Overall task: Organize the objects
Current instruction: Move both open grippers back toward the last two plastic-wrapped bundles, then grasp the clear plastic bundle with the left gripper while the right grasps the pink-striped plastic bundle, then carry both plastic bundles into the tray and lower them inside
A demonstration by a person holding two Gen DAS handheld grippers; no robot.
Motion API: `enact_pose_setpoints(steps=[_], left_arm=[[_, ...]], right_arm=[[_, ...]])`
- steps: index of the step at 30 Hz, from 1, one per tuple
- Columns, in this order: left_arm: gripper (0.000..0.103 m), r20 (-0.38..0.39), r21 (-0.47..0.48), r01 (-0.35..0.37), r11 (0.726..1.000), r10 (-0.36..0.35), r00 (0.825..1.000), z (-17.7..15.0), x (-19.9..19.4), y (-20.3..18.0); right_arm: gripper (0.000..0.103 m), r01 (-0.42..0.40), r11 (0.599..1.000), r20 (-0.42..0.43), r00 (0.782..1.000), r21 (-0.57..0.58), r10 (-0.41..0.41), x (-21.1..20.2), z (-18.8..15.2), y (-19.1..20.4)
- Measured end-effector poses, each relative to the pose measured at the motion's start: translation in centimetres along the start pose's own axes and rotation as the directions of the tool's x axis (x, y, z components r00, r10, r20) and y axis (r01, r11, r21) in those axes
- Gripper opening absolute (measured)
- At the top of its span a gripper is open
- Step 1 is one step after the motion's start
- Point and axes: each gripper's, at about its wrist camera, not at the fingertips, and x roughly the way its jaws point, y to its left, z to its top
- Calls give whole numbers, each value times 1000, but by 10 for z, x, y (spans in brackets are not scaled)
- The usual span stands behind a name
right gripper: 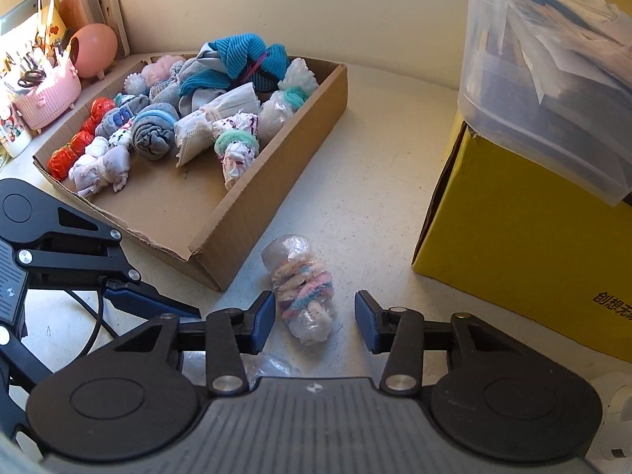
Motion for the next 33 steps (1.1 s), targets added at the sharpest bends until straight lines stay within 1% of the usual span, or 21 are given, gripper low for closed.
enact_pose_setpoints(steps=[1, 3, 6, 7, 11, 15, 18, 20, 22, 23, 25, 29, 33], left_arm=[[58, 3, 0, 4, 1000, -4, 1000, 1, 0, 1], [54, 8, -2, 14, 1000, -14, 1000, 0, -1, 2], [46, 12, 8, 13, 1000, -13, 1000, -2, -2, 3], [45, 13, 9, 14, 1000, -14, 1000, -2, -2, 3], [44, 21, 10, 20, 1000, -20, 1000, -5, -9, 5], [43, 38, -3, 28, 1000, -28, 999, -9, -24, 8], [43, 63, -14, 35, 999, -34, 997, -13, -40, 12], [43, 85, -37, 38, 999, -35, 996, -16, -60, 14], [43, 105, -70, 28, 997, -21, 994, -17, -75, 21], [43, 118, -91, 17, 996, -6, 993, -9, -78, 21], [44, 140, -143, -7, 990, 27, 990, -8, -92, 30], [44, 157, -244, -72, 967, 113, 981, -8, -116, 54], [44, 140, -319, -135, 938, 188, 972, -4, -118, 82]], right_arm=[[30, 3, 1000, 6, 1000, -3, -3, 0, -1, 0], [27, 9, 1000, 12, 1000, 4, -9, -2, -3, 0], [26, 12, 999, 19, 1000, 30, -12, -7, -7, -1], [26, 12, 999, 23, 1000, 40, -13, -9, -8, -2], [25, 23, 997, 41, 999, 79, -26, -25, -13, -3], [25, 38, 993, 69, 997, 113, -46, -46, -16, -3], [25, 35, 991, 92, 995, 133, -47, -63, -15, -1], [25, 35, 991, 106, 993, 130, -49, -71, -12, 2], [25, 27, 991, 118, 992, 129, -42, -77, -6, 6], [25, 23, 992, 128, 991, 127, -40, -79, -2, 8], [25, 14, 993, 146, 989, 119, -31, -81, 4, 10], [25, -12, 996, 174, 985, 89, -4, -79, 18, 14], [25, -33, 998, 174, 984, 47, 24, -66, 30, 17]])
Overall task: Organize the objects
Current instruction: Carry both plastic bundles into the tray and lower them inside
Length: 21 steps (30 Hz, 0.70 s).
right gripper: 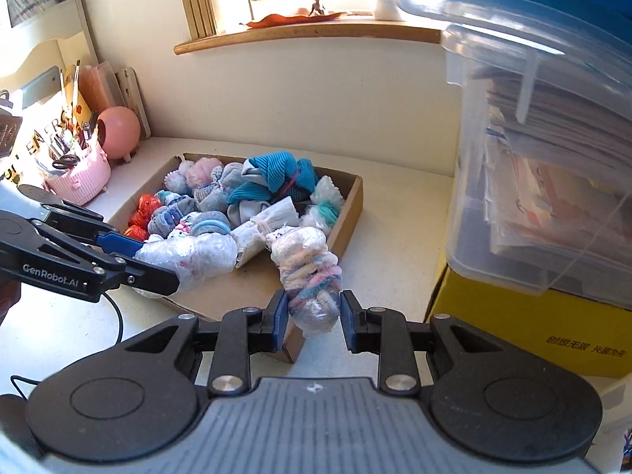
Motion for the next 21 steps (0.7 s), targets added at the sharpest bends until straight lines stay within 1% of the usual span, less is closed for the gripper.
enact_pose_setpoints(steps=[2, 6, 10, 16, 21], left_arm=[[44, -3, -23, -32, 999, 32, 999, 5, 3, 9], [44, -20, -53, -68, 996, 67, 998, 10, 15, 17], [44, -48, -84, -81, 993, 77, 996, 13, 38, 22], [45, -101, -64, -99, 993, 93, 991, 11, 65, 23], [45, -124, -37, -101, 994, 96, 988, 9, 75, 21]], right_arm=[[25, -11, 1000, -11, 1000, -16, 10, 8, 6, 6], [25, -34, 997, -48, 998, -66, 31, 27, 15, 19], [25, -43, 993, -116, 993, -106, 31, 52, 19, 31], [25, -47, 988, -181, 983, -146, 20, 72, 14, 40], [25, -47, 988, -201, 979, -149, 16, 81, 11, 42]])
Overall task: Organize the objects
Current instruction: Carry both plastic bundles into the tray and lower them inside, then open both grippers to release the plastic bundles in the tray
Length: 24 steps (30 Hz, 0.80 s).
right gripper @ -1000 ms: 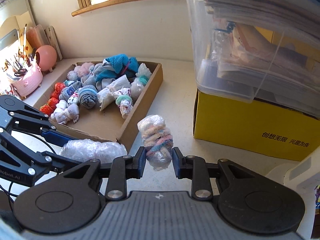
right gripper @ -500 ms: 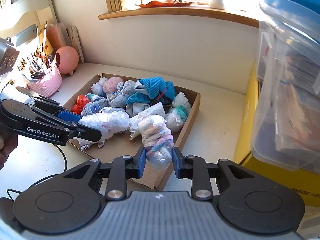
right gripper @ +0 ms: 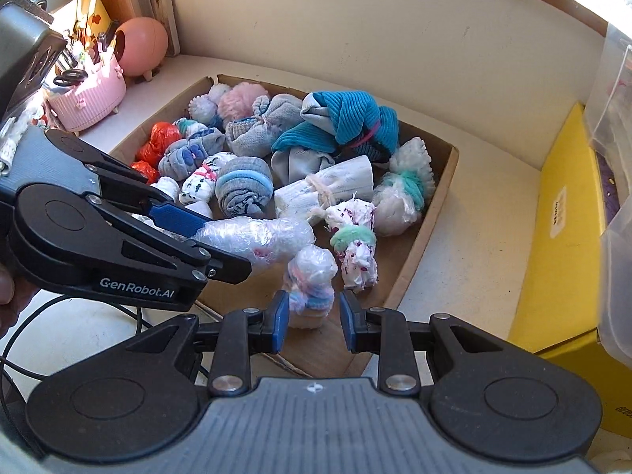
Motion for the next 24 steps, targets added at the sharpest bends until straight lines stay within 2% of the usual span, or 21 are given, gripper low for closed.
enact_pose_setpoints(steps=[5, 11, 15, 21, 23, 24], left_arm=[[45, -27, 13, -4, 1000, 4, 1000, -2, 8, 1], [51, -46, 16, -13, 1000, 14, 999, -1, 18, -1], [67, -42, 3, -29, 1000, 29, 999, -1, 16, 3], [78, -10, 12, -38, 999, 38, 999, -9, -10, 6], [82, 8, 1, -46, 999, 46, 999, -15, -28, 10], [86, 24, -7, -54, 998, 55, 998, -20, -40, 10]], right_arm=[[25, -5, 1000, -4, 1000, 8, 6, 3, 0, -1], [25, -4, 1000, -11, 1000, 15, 4, 3, -1, -3], [26, 3, 1000, -9, 1000, 26, -2, 1, -3, -5], [26, 21, 997, 36, 999, 74, -24, -18, -6, -5], [30, 24, 994, 70, 997, 104, -32, -32, -6, -4], [38, 29, 993, 94, 995, 116, -40, -40, -6, -1]])
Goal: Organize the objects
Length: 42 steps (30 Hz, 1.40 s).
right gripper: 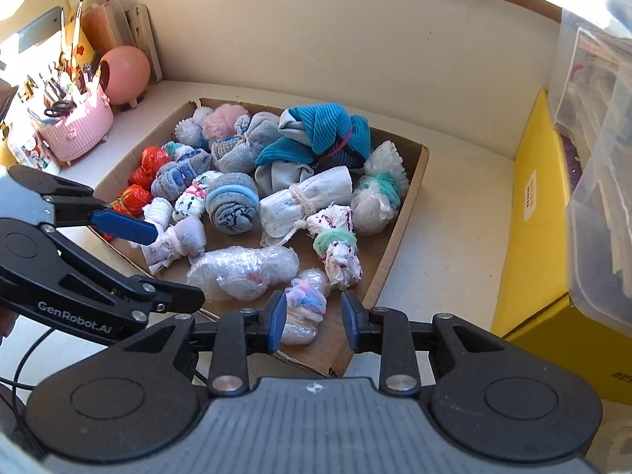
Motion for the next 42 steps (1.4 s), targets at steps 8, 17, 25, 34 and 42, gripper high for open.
enact_pose_setpoints(steps=[8, 17, 25, 34, 42], left_arm=[[102, 144, -77, -169, 983, 179, 973, -52, -90, 61], [102, 109, -325, -266, 907, 316, 943, -132, -137, 194], [102, 62, -391, -253, 885, 299, 952, -164, -134, 256], [102, 133, -298, -175, 939, 222, 966, -133, -137, 242], [102, 158, -139, -52, 989, 74, 985, -66, -112, 165]], right_arm=[[85, -90, 995, 165, 981, -50, 97, -35, 30, 75], [102, -192, 979, 187, 961, -75, 203, 7, 84, 199], [102, -204, 972, 138, 966, -114, 219, 49, 101, 270], [102, -27, 995, 150, 989, 93, 13, 16, 90, 229], [102, 208, 948, -8, 977, 241, -213, -24, 35, 131]])
